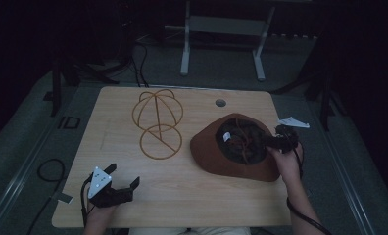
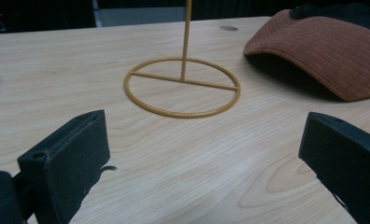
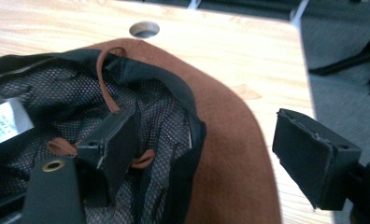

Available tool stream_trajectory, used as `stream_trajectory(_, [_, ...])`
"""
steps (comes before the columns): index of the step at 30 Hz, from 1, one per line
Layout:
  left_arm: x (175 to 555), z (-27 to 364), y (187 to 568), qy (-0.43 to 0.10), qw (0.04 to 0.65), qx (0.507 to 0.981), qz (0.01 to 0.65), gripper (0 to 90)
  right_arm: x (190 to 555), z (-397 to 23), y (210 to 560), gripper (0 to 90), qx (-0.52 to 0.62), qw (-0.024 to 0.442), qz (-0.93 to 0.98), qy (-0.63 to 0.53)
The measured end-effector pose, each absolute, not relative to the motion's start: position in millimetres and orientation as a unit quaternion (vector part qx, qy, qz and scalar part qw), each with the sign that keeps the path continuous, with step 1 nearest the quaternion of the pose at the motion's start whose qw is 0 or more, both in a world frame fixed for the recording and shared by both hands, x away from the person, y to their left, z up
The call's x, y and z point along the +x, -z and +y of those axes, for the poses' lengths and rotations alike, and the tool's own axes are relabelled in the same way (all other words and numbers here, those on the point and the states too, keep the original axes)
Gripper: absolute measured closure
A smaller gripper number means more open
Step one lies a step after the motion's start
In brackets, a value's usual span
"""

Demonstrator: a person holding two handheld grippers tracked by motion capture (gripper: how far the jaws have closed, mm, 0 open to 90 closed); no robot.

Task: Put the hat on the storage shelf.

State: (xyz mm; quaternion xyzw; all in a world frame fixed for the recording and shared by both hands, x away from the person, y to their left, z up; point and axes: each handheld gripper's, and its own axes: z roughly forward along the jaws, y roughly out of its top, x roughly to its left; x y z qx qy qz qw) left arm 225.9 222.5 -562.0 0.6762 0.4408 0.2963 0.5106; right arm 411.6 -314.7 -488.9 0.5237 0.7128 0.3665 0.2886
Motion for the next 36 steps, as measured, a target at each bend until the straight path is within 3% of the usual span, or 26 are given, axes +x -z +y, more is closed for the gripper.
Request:
stream_trajectory(16, [226.4, 221.9, 562.2, -0.298, 0.508, 0.679, 0.438, 2.4, 445.9, -295.9, 524.7, 21.2, 0.526, 0.262, 0.752, -0.298])
stream_trajectory(23, [226.3, 222.5, 562.4, -0.3, 0.505, 0.676, 0.444, 2.5, 453.4, -284.1, 538.7, 42.1, 0.536, 0.266, 0.758, -0.258])
stream_trajectory(26, [225.2, 223.8, 561.8, -0.303, 0.508, 0.673, 0.445, 5.1, 452.6, -280.1, 542.5, 60.2, 0.543, 0.287, 0.75, -0.246])
stream_trajectory(27, [225.2, 224.4, 561.7, -0.302, 0.509, 0.672, 0.445, 5.4, 451.6, -279.9, 541.7, 70.3, 0.544, 0.298, 0.745, -0.244])
stream_trajectory(29, [225.5, 225.1, 562.0, -0.303, 0.506, 0.671, 0.449, 5.4, 449.5, -282.2, 538.1, 77.5, 0.547, 0.309, 0.735, -0.255])
stream_trajectory(36, [226.5, 222.6, 562.5, -0.299, 0.506, 0.676, 0.445, 5.5, 439.8, -292.7, 517.6, 84.5, 0.553, 0.322, 0.708, -0.298])
